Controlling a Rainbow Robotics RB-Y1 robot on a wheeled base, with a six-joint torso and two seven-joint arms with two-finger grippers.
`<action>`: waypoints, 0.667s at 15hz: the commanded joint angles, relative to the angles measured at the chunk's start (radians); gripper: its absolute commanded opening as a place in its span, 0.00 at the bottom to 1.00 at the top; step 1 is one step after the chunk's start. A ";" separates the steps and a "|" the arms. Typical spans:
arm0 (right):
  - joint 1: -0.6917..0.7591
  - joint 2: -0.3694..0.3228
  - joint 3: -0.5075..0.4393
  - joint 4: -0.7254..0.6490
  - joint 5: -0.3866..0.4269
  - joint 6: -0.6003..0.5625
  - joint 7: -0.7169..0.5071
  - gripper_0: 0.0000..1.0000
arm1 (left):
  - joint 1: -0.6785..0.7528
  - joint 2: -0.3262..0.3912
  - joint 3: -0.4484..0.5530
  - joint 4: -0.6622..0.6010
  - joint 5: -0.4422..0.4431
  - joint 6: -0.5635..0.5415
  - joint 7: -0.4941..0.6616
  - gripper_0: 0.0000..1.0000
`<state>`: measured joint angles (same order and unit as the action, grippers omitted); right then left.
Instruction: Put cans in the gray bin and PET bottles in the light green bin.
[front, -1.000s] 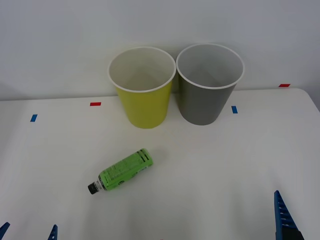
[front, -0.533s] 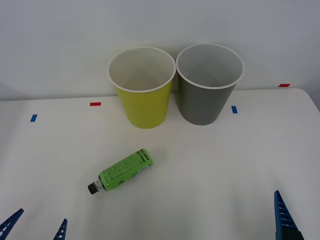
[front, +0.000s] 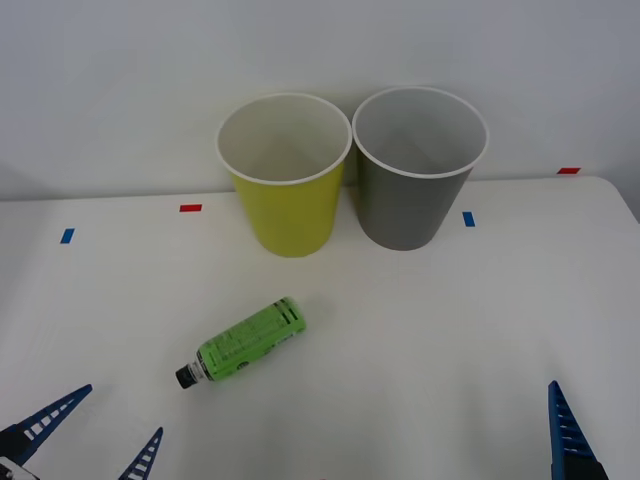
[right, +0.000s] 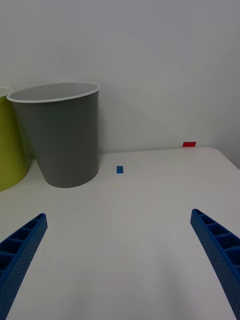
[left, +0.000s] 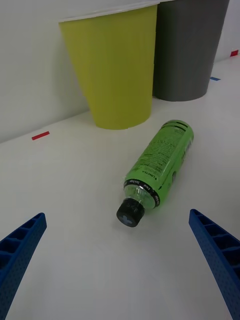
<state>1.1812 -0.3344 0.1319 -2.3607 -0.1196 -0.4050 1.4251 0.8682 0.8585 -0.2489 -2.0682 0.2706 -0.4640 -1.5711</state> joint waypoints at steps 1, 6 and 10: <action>0.000 0.000 0.000 0.000 0.000 0.000 0.000 1.00 | -0.066 0.066 -0.006 -0.001 0.010 0.065 0.005 0.98; 0.000 0.000 0.000 0.000 0.000 0.000 0.000 1.00 | -0.199 0.139 -0.066 -0.004 0.065 0.165 0.019 0.98; 0.000 0.000 0.000 0.000 0.000 0.000 0.000 1.00 | -0.310 0.165 -0.112 -0.032 0.090 0.327 0.023 0.98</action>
<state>1.1811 -0.3344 0.1319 -2.3607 -0.1196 -0.4050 1.4251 0.5867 1.0205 -0.3531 -2.0839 0.3582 -0.1959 -1.5485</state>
